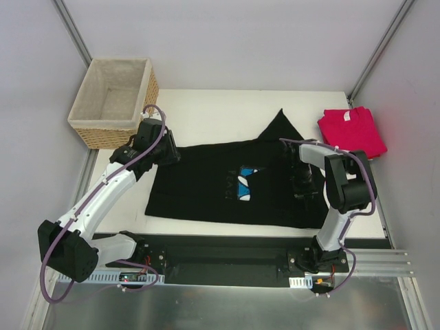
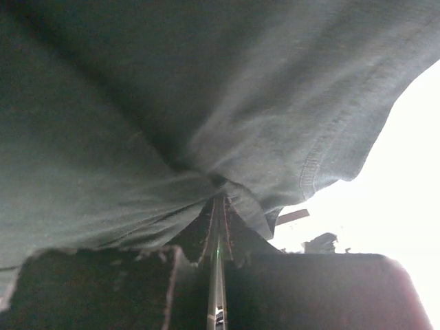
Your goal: Fold and stack the t-shirts
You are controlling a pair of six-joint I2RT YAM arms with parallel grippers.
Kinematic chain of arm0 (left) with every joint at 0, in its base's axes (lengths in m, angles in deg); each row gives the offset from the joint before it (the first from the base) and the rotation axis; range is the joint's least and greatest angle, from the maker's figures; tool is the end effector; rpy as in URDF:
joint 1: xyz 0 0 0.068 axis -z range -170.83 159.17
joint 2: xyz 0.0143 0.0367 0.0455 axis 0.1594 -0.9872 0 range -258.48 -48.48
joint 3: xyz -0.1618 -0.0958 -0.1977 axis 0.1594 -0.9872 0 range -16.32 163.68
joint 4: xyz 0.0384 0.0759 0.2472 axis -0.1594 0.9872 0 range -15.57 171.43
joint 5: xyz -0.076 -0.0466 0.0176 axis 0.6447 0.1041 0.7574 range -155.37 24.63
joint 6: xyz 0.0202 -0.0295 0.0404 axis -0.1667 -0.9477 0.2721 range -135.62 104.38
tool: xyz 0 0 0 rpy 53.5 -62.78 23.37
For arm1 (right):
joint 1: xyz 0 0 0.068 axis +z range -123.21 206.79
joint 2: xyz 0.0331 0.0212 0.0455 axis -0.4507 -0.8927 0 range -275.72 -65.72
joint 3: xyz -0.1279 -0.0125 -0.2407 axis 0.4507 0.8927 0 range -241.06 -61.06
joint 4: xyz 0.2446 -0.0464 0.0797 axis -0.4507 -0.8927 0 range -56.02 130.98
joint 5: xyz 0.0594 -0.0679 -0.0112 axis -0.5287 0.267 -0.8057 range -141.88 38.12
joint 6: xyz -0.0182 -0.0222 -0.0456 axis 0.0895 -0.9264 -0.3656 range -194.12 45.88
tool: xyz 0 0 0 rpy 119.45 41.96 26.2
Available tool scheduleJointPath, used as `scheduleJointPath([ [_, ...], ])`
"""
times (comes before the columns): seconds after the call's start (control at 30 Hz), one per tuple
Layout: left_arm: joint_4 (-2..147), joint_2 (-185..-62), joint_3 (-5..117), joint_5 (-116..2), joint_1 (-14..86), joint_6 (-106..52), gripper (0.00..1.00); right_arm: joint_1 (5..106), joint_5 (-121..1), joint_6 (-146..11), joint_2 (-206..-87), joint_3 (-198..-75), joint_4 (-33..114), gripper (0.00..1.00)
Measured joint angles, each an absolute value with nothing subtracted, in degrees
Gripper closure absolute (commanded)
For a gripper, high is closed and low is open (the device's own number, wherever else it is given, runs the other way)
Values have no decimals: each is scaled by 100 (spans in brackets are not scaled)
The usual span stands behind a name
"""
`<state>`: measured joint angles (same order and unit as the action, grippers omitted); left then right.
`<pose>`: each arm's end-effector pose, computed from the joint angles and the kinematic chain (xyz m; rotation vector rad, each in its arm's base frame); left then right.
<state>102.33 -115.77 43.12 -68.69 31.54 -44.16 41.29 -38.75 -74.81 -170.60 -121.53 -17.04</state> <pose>0.2391 -0.0961 0.3191 -0.1528 2.2221 -0.4321 0.2745 0.0626 0.1340 0.4238 -2.9008 0.3732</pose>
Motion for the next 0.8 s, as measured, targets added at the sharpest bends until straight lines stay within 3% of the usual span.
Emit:
scheduleJointPath([
  [0.33, 10424, -11559, 4356, -6866, 3082, -4505, 70, 3779, -3224, -7719, -17650, -12695, -1925, 99],
  [0.57, 10428, -12099, 4358, -7067, 2999, -4320, 69, 3803, -2955, -7566, -16658, -12736, -1848, 65],
  [0.8, 10277, -14005, 4708, -7214, 2411, -3976, 69, 3803, -3154, -7203, -15076, -13237, -1833, 61],
])
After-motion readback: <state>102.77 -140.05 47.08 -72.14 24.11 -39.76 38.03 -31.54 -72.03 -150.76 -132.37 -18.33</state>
